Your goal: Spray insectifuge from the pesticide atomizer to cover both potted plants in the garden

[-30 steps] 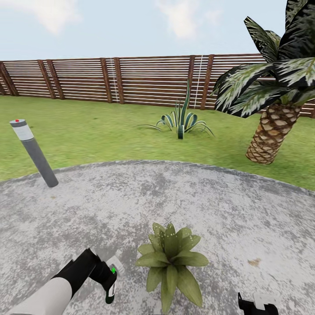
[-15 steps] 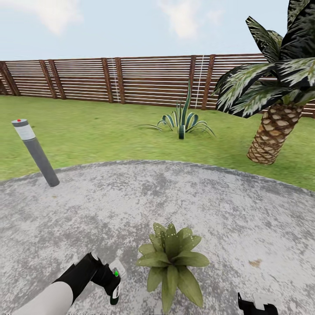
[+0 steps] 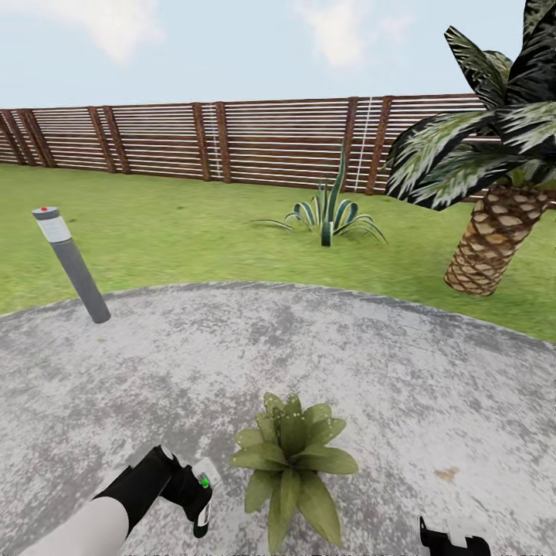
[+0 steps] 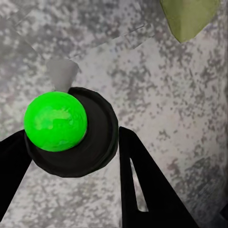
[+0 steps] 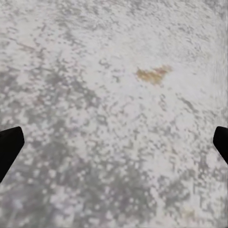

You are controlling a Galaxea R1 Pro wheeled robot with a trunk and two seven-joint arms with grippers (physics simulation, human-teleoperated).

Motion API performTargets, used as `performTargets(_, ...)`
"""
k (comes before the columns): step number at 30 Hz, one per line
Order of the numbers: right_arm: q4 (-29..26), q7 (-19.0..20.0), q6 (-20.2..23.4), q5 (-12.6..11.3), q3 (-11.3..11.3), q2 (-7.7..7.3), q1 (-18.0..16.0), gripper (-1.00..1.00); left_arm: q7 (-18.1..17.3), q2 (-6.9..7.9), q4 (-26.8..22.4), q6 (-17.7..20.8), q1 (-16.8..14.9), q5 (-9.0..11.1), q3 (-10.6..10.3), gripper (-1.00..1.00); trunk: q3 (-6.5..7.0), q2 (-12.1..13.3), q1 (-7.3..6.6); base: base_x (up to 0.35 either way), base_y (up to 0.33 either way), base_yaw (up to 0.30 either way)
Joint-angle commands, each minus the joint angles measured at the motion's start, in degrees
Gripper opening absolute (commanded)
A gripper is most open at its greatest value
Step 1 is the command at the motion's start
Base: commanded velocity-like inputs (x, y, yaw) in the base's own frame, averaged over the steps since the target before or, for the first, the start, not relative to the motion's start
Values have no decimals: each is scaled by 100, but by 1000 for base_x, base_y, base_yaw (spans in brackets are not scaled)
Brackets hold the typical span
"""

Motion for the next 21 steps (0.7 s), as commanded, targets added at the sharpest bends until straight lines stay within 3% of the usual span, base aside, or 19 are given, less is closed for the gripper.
performTargets(1,12,-26,-21,61,-29,1,-6,100,-28,4,-21,41,0,-5,-25,-100,-5,-2,-2,-84,-270,1)
performTargets(12,16,-26,-19,61,-29,10,-6,100,-66,55,-77,68,-54,-53,-142,-100,-5,-2,-2,-15,-45,150)
performTargets(15,19,-26,-20,61,-29,10,-6,100,-344,86,-93,117,-93,-378,-233,-100,-5,-2,-2,0,0,11)
performTargets(18,19,-26,-19,61,-29,10,-6,100,-714,24,-229,411,-235,-940,-235,-100,-5,-2,-2,0,0,2)
performTargets(21,19,-26,-20,61,-29,10,-6,100,-1032,-7,-412,663,-357,-1152,-232,-100,-5,-2,-2,0,0,0)
